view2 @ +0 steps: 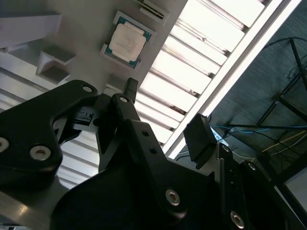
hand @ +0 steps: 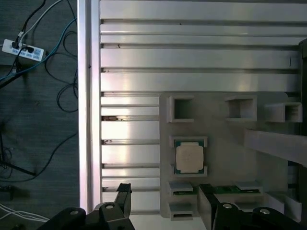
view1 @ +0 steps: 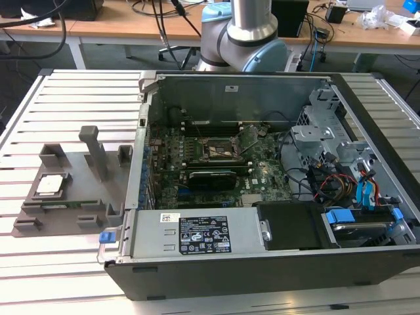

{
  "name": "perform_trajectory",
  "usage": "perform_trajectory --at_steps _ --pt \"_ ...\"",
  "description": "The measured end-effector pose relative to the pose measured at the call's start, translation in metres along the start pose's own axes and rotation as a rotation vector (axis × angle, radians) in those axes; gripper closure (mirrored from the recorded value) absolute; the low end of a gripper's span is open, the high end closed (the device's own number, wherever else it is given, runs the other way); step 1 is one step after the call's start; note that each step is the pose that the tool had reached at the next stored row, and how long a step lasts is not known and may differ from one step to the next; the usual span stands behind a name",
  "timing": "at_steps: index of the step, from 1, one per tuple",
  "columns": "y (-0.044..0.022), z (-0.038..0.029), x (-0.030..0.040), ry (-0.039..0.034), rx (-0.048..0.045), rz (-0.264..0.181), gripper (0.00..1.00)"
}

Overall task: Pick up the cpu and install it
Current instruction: 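Pick up the cpu and move it towards the insertion slot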

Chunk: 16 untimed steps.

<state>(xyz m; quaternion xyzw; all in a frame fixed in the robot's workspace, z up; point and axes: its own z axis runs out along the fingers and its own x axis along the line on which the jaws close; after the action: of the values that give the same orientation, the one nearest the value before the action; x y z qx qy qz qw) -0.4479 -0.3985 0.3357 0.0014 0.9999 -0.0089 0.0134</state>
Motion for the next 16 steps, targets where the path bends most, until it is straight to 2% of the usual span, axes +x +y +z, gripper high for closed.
perform_trajectory --at_steps 5,16 --pt "0.0001 0.0060 0.0002 0.0001 0.0000 0.000 0.34" --pt "0.0002 0.0135 0.0004 0.0001 0.0000 0.000 0.34"
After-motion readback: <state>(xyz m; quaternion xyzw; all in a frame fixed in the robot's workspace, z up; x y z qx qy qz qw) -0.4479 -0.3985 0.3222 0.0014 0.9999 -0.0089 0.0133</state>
